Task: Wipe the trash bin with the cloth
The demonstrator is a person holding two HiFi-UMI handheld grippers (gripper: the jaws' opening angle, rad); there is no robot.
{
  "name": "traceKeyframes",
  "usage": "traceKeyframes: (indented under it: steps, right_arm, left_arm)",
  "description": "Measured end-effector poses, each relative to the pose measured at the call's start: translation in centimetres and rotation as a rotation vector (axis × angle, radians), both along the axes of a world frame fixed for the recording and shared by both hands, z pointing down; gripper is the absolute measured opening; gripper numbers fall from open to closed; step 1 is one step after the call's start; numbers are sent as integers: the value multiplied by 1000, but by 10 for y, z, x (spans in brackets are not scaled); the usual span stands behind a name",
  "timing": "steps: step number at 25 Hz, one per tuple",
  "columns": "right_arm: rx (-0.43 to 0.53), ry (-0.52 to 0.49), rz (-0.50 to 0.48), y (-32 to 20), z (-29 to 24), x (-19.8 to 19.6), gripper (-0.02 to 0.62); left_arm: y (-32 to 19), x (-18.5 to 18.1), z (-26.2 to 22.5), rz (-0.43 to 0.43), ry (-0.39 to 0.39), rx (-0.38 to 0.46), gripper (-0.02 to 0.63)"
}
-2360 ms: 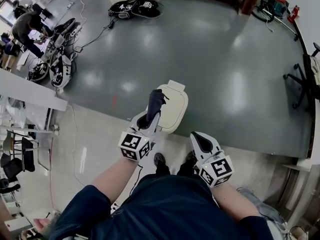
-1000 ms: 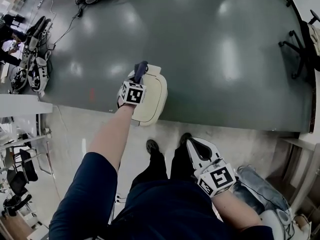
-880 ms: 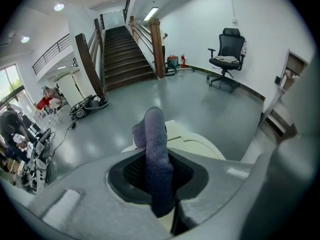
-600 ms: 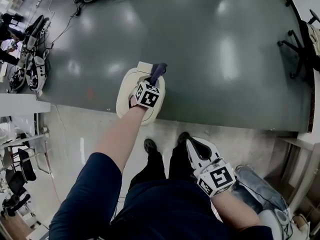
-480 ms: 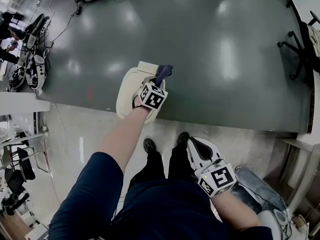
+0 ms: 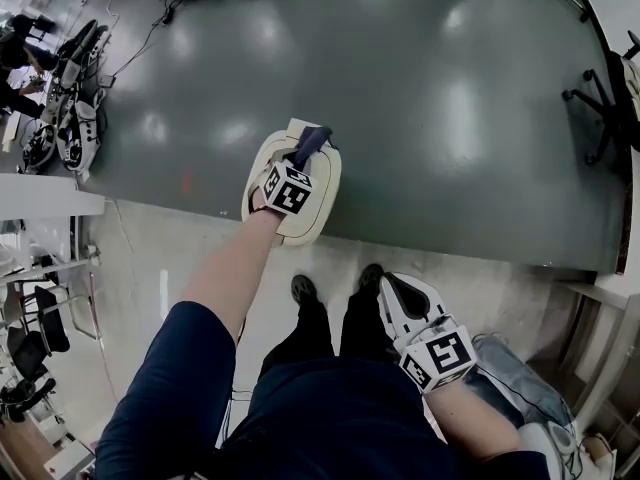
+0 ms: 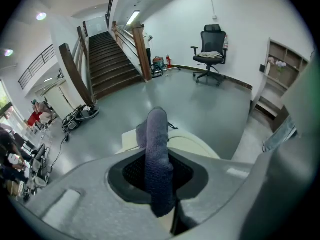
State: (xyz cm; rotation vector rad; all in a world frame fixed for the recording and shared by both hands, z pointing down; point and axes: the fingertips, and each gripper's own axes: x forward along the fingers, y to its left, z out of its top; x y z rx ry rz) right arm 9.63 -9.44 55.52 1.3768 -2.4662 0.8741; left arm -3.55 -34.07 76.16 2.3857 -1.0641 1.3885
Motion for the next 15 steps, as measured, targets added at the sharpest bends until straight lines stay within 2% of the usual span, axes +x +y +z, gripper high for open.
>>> traceKeyframes:
  steps: [5,9,12,15]
  right_arm:
    - [3,2,-20,-1,-3,-9,5]
    - [13,8,-34,3,-5,-14,5]
    - [22,12,-39,4,-9,-14,5]
    - [31,8,-38,8,-11,-15,5]
  left_arm:
    - [-12,-66,-1,-141,-24,3,52]
    - [-7,-104,3,-224,-44,-5,52]
    - [1,-113,4,-251,-48,-9,52]
    - [11,-104,3,-248,-35,-1,52]
